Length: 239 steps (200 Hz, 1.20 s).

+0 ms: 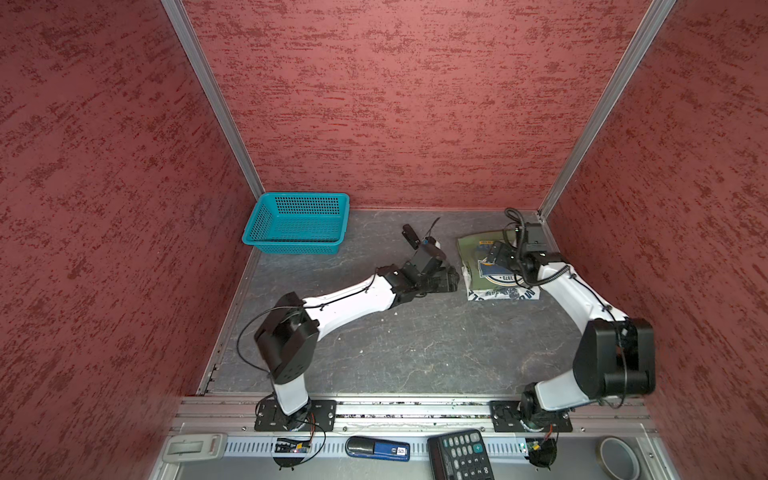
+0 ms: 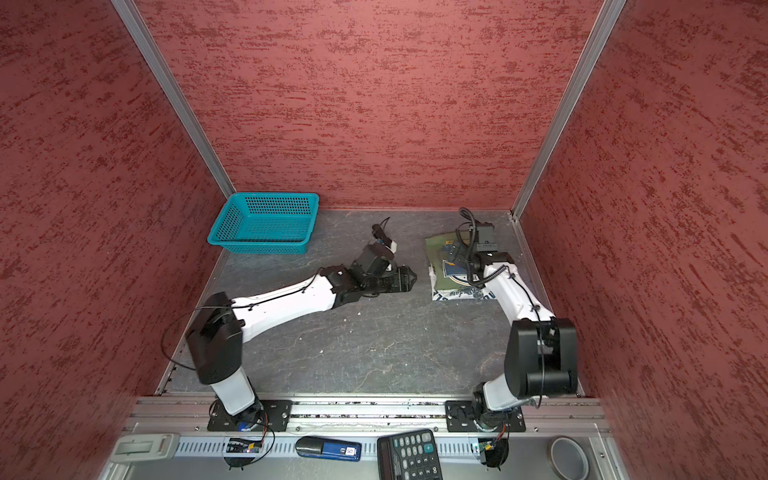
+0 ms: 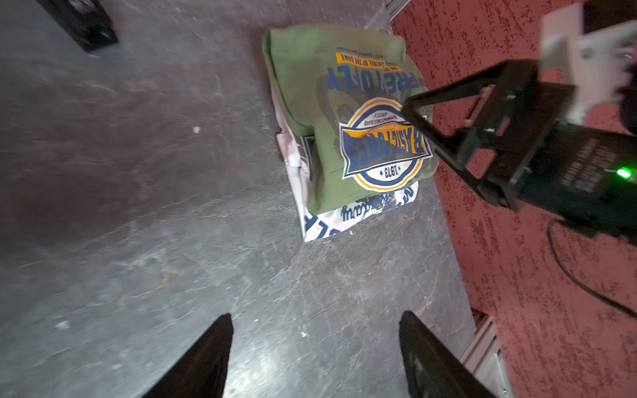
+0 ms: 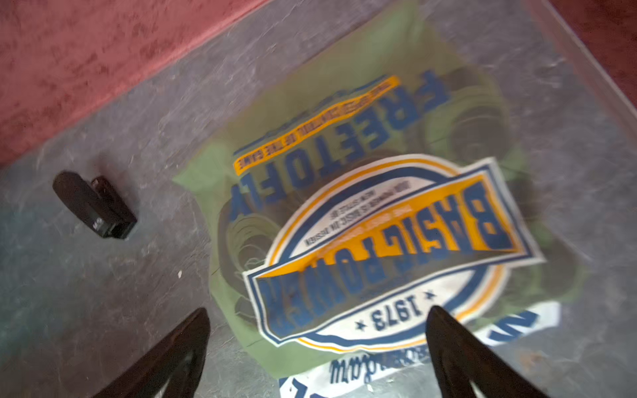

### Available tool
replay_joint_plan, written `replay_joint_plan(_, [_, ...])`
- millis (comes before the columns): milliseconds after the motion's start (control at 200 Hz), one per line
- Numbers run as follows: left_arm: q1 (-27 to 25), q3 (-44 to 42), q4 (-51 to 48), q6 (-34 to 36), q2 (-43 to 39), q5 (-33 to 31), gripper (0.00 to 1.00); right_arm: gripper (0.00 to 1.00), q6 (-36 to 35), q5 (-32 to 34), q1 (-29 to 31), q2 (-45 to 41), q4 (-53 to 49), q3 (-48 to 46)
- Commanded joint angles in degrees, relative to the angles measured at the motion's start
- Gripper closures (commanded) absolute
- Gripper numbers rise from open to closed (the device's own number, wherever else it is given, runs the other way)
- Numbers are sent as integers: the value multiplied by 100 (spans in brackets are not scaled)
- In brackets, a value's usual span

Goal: Fold and stack the tank tops

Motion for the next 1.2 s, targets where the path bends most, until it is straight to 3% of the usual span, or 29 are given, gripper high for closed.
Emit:
replay_joint_plan(0, [185, -826, 108, 326, -629, -643, 20, 1, -178, 509, 421, 621, -312, 324])
replay_joint_plan(130, [518, -1812, 272, 253, -1521, -816, 16, 1, -196, 903, 776, 1515, -583, 787])
replay_joint_plan(301, [979, -2578, 337, 119, -2260, -805, 14, 1, -144, 1501, 755, 2307, -909, 1081])
replay_joint_plan(676, [1900, -3066, 128, 228, -3064, -646, 13, 5, -1450, 1490, -331, 3196, -569, 2079])
replay_joint_plan(842, [2239, -3173, -98, 340, -3397, -661, 13, 4, -1757, 1693, -562, 3645, -1014, 2946])
replay_joint_plan(1087, [2832, -3327, -380, 479, -3784, -804, 12, 2, -1486, 1165, -334, 2841, -983, 2470])
replay_joint_plan(1192, [2914, -3255, -571, 709, -3906, -1422, 1, 1, -1365, 1027, 48, 2062, -787, 1962])
